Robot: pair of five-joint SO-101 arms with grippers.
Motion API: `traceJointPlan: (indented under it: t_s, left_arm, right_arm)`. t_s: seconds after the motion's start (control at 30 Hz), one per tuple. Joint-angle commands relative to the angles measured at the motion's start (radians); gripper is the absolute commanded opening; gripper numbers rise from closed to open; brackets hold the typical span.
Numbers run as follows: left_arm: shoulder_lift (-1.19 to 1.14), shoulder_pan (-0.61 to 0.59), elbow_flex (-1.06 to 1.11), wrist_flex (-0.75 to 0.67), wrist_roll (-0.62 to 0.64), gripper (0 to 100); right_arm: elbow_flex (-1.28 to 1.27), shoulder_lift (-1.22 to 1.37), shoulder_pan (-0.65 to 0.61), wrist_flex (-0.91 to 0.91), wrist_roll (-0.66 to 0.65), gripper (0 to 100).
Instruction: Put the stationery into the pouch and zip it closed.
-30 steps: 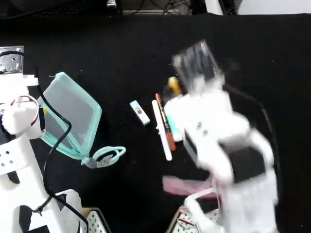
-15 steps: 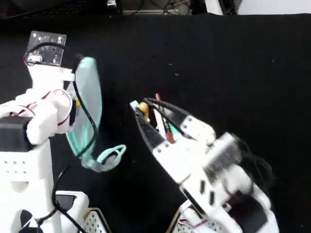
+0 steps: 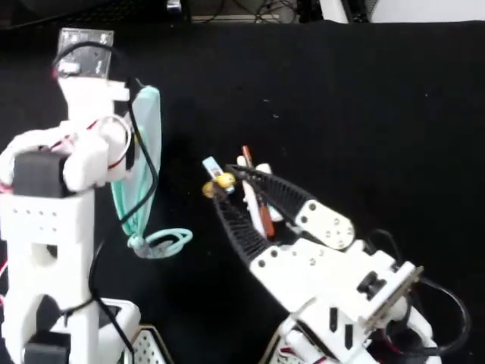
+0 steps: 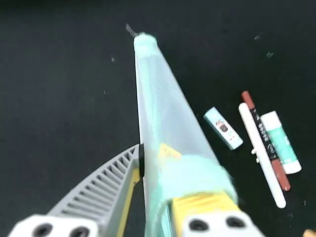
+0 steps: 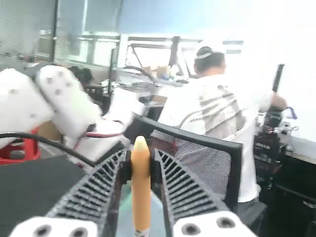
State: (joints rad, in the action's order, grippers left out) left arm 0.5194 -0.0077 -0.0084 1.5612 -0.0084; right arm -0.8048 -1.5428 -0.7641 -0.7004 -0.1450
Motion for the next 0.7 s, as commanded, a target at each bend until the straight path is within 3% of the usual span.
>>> traceJointPlan:
  t_s: [0.0,0.2,0.43,0.67]
  left_arm:
    - [-0.038,-0.056,-0.071,0.038,-0.005,8]
    - [-0.043,-0.157,-0.131,0.101,-0.199,8]
    - [-0.041,-0.166,-0.154,0.161,-0.443,8]
    - [-0.041,-0.240,-0.217,0.153,-0.539,16]
  right_arm:
    - [-0.002,0.022,-0.014,0.017,0.002,1.2]
    - [-0.002,0.028,-0.014,0.012,0.002,1.2]
    - [-0.002,0.028,-0.012,0.011,0.002,1.2]
    - [-0.002,0.028,0.054,-0.035,0.000,1.2]
